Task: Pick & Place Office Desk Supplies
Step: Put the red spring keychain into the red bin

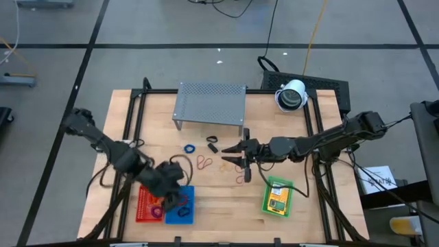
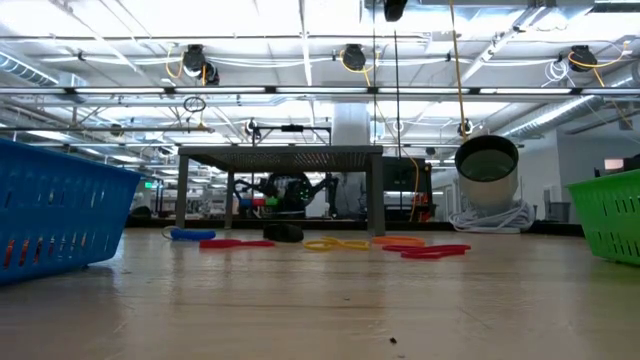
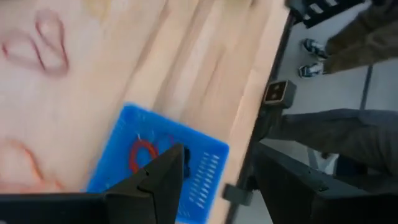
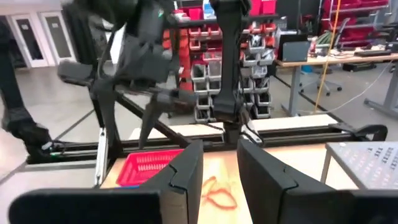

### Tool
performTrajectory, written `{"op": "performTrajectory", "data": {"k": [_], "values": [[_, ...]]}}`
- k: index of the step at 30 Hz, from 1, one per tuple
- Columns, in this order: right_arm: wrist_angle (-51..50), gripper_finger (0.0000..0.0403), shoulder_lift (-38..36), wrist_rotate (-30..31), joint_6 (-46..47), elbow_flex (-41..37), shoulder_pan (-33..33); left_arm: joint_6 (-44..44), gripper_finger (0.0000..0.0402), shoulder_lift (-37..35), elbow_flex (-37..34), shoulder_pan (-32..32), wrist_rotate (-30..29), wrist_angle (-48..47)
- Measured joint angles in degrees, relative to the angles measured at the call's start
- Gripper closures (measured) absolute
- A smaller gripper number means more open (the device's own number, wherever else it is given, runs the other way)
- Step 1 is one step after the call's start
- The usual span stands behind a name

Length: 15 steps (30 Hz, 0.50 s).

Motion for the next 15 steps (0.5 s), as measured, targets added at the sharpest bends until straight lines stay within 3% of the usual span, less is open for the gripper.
{"op": "performTrajectory", "data": {"k": [7,15], "values": [[-3.95,0.0314,-2.59,0.10,1.97,0.00,0.95,-18.17,0.0204,6.93,0.32,-4.83,-0.45,-0.39],[-6.59,0.0314,-3.80,0.16,1.81,0.00,1.14,-24.19,0.0204,15.51,0.27,-5.60,1.29,-0.30]]}}
